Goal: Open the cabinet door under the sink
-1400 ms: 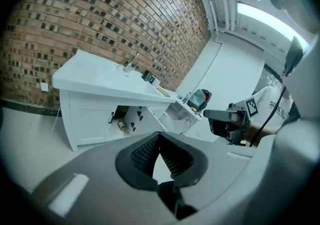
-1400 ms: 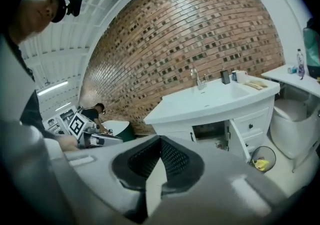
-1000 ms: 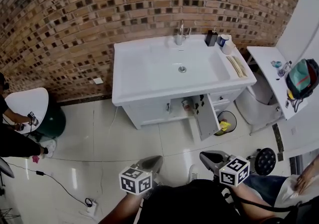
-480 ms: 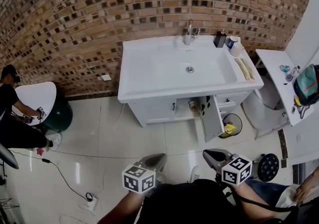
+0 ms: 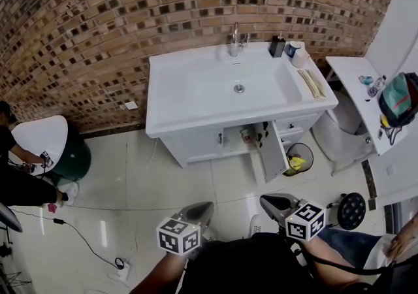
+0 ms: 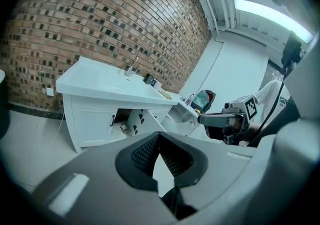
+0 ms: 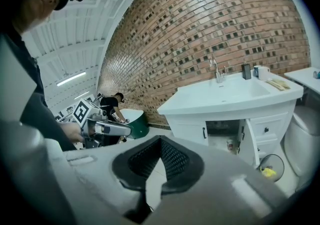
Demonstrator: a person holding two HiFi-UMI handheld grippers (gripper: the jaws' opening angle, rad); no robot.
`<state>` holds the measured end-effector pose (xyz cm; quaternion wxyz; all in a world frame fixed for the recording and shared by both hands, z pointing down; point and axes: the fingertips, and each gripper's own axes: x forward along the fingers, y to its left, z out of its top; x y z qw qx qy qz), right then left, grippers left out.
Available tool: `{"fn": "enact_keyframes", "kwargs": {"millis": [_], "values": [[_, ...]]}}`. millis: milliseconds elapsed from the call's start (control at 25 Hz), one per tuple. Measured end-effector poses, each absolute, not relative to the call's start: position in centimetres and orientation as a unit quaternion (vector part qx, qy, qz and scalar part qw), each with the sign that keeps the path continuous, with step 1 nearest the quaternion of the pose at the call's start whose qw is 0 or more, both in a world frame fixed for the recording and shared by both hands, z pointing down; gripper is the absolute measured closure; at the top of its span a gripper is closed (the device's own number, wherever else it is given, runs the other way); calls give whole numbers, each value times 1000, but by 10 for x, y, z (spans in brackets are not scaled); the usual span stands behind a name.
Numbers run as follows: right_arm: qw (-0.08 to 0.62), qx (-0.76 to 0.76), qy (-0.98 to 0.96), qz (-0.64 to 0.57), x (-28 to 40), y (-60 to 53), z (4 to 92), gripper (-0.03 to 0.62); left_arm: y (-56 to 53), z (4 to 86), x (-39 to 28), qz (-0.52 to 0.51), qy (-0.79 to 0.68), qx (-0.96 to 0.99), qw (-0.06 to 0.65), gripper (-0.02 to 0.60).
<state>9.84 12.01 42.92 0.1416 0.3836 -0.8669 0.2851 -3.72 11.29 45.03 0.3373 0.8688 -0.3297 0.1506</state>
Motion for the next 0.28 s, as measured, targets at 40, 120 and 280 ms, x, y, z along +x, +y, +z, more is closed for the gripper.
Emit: {"fn": "enact_keyframes", "kwargs": {"millis": [40, 120, 280], "values": [[142, 384, -867, 285, 99, 120, 429, 592, 113, 450, -37, 151, -329, 869, 336, 569], [141, 386, -866, 285, 99, 120, 429, 592, 112, 450, -38, 153, -329, 870, 335, 569], [140, 387, -867, 283, 97, 121, 430, 592, 114, 451, -40, 154, -328, 870, 333, 569]]}}
